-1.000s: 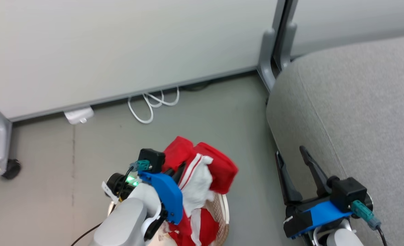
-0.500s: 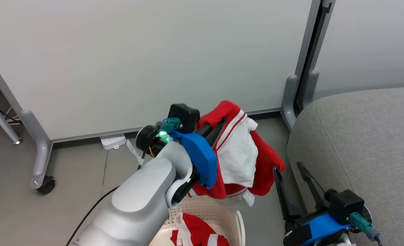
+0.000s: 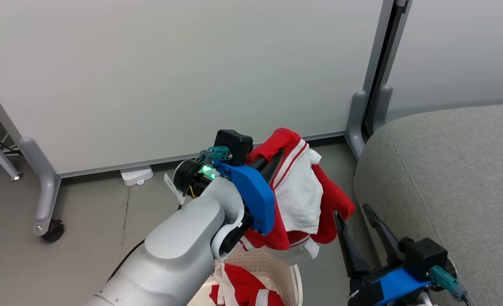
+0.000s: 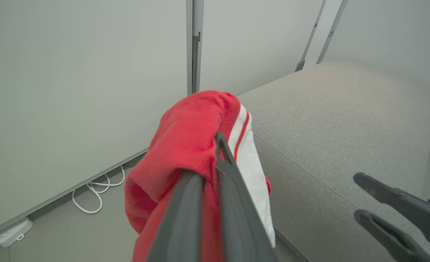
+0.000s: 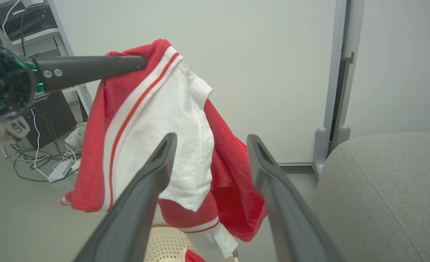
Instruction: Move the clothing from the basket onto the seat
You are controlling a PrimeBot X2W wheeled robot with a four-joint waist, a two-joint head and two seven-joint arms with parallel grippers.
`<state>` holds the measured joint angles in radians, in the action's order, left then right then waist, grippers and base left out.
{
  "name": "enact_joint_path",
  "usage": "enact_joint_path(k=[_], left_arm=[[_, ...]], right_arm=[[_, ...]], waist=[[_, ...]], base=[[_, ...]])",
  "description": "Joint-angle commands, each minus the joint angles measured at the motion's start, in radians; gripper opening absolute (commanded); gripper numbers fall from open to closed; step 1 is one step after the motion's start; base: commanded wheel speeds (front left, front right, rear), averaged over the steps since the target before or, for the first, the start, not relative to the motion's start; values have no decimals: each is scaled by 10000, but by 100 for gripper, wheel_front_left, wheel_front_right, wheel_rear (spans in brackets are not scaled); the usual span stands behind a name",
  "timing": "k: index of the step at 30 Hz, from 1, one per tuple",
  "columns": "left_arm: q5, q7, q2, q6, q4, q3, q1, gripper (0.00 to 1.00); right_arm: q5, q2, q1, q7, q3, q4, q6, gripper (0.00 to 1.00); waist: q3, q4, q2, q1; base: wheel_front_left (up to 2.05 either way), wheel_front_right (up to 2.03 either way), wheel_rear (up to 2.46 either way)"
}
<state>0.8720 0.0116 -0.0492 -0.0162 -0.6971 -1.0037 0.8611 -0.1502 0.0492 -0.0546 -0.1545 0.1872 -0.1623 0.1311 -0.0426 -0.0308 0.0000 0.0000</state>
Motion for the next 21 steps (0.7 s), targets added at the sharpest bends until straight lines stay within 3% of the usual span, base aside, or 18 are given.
enact_joint_path(k=[1, 9, 21], left_arm=[[93, 100, -23, -47, -13, -40, 183, 0], [549, 353, -23, -150, -188, -595, 499, 0], [1225, 602, -23, -250, -283, -1339, 826, 0]], right_arm=[[-35, 20, 90, -3, 25, 20, -7, 100], [-179, 20, -209, 162, 501, 80, -7, 100], [-513, 20, -1585, 634, 2637, -1162, -7, 100]], waist=[[23, -7, 0, 0], [143, -33, 0, 0], [201, 44, 0, 0]], base=[[0, 0, 0], [0, 0, 0], [0, 0, 0]])
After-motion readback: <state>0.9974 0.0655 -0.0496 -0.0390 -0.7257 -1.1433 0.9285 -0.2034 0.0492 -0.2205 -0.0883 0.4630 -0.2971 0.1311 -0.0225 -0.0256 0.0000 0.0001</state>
